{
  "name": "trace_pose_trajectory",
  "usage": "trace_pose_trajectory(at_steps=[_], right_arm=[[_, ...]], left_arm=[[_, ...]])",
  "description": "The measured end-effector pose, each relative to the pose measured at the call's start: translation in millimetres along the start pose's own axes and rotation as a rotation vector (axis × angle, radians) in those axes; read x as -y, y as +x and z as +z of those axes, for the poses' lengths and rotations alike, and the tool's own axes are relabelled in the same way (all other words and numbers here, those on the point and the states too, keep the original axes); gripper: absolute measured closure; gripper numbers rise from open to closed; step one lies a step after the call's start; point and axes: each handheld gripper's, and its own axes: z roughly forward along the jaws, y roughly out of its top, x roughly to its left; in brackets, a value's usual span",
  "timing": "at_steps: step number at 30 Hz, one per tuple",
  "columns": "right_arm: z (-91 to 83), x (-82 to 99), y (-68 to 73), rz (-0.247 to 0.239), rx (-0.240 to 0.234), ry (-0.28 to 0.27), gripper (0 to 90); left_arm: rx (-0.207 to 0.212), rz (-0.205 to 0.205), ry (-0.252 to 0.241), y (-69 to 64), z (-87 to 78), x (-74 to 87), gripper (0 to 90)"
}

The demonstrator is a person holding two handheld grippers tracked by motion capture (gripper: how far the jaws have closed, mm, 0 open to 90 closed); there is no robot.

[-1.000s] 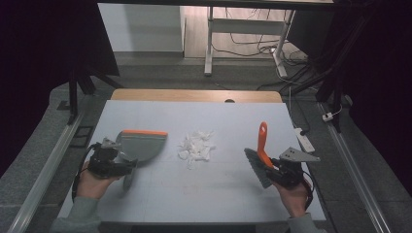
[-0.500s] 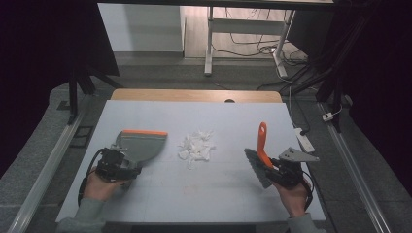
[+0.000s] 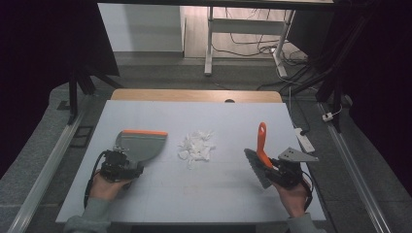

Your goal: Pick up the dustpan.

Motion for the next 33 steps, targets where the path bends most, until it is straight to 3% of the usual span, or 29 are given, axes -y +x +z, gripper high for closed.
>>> trace_pose_trajectory(at_steps=[27, 32, 33], right_arm=[[1.7, 0.7, 1.0, -0.006, 0.005, 0.008, 69.8], [2.0, 0.8, 1.1, -0.006, 0.006, 0.009, 69.8], [2.1, 0.8, 1.2, -0.006, 0.007, 0.009, 69.8]], left_arm=[[0.013, -0.061, -0.019, 7.1, 13.0, -1.5, 39.2], [0.037, -0.074, -0.026, 9.5, 13.0, -1.7, 48.5], [0.044, -0.075, -0.029, 9.8, 12.7, -1.7, 56.8]])
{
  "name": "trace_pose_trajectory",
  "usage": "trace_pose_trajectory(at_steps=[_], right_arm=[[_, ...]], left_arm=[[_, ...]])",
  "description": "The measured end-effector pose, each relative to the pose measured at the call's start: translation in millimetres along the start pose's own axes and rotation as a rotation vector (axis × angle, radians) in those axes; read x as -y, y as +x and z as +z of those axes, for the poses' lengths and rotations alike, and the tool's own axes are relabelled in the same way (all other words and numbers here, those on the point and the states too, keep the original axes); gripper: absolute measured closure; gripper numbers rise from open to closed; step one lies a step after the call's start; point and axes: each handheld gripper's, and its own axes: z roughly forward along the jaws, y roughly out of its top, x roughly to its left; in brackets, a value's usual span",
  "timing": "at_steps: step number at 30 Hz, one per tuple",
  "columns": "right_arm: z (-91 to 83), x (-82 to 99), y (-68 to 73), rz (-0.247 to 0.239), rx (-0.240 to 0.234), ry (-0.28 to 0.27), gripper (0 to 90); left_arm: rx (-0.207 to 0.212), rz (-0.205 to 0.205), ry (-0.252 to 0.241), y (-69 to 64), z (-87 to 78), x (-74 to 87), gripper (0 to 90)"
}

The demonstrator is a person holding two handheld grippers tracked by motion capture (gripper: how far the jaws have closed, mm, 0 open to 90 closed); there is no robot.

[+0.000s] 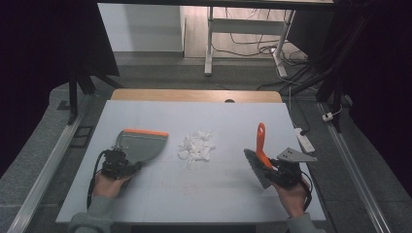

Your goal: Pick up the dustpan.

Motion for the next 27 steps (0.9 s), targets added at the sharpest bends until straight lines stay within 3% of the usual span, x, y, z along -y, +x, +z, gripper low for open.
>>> trace_pose_trajectory(at_steps=[12, 27], right_arm=[[0.1, 0.5, -0.1, -0.001, 0.002, 0.001, 69.8], [-3.3, 0.7, -2.2, 0.017, 0.02, -0.014, 69.8]], left_arm=[[0.007, -0.018, -0.031, 9.3, -3.5, 0.7, 61.4], [0.016, 0.023, -0.072, 9.8, -11.3, 1.8, 61.5]])
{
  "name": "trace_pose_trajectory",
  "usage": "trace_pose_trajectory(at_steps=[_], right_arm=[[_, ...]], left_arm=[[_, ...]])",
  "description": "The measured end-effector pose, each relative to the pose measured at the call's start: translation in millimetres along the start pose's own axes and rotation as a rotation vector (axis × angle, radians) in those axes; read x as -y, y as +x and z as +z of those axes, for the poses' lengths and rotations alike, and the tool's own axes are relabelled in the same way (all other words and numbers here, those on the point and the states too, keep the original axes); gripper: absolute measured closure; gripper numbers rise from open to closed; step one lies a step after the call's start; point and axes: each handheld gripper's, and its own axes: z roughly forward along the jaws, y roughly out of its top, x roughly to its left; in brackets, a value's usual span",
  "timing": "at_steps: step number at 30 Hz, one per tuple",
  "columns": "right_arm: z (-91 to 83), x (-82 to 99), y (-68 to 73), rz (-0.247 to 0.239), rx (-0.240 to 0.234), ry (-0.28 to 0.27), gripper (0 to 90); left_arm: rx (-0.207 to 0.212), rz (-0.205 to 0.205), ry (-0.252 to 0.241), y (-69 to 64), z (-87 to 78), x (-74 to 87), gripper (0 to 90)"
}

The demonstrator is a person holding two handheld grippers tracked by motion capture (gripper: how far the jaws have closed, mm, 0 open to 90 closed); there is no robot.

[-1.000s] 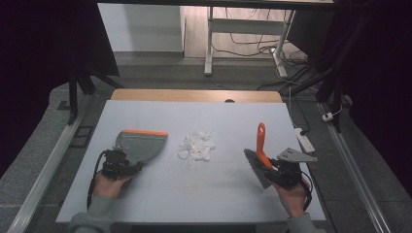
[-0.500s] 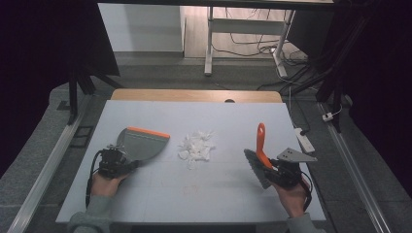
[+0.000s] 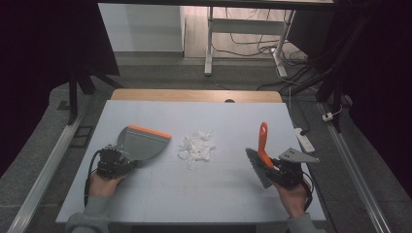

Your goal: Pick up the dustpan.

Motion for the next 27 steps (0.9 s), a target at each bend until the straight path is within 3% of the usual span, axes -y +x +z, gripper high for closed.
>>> trace_pose_trajectory(at_steps=[5, 20, 27], right_arm=[[-1.1, 0.2, -1.1, 0.007, -0.002, -0.006, 69.8], [-1.2, -0.6, -5.2, 0.029, -0.006, -0.02, 69.8], [1.2, -2.2, -6.6, 0.032, -0.009, -0.022, 69.8]], left_arm=[[0.028, 0.006, -0.048, 2.4, -9.3, -0.4, 61.5], [0.128, 0.045, -0.122, 9.4, -31.3, -0.8, 61.5], [0.133, 0.066, -0.153, 11.5, -44.2, 1.3, 61.5]])
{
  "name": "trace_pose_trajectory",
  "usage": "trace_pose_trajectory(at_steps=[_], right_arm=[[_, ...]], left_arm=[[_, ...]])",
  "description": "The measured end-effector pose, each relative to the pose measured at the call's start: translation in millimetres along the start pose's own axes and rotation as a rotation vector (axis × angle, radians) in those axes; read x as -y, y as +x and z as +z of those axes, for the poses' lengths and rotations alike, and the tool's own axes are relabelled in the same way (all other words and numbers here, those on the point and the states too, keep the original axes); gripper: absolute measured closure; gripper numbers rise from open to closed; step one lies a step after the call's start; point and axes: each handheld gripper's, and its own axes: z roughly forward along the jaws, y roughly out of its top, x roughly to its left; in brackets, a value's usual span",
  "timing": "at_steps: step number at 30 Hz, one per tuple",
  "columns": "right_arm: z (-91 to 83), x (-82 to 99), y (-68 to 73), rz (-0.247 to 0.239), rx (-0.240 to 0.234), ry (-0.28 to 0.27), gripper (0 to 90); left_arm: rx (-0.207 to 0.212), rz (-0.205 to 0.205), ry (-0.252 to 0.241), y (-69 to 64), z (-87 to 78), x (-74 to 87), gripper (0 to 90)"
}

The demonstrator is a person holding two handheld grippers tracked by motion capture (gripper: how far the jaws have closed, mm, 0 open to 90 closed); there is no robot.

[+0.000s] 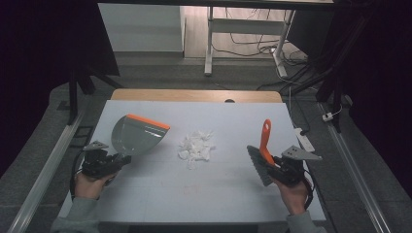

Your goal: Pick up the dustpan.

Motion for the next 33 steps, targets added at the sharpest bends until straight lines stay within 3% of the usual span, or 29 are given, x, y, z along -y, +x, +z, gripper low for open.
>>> trace_pose_trajectory(at_steps=[11, 33], right_arm=[[-2.5, -0.8, -1.1, -0.001, 0.005, -0.009, 69.8], [-2.7, -1.8, -1.9, 0.001, 0.02, -0.014, 69.8]], left_arm=[[0.025, 0.038, -0.011, -0.9, -6.1, -1.4, 61.4], [0.111, 0.227, 0.027, -13.7, -26.4, -4.4, 61.5]])
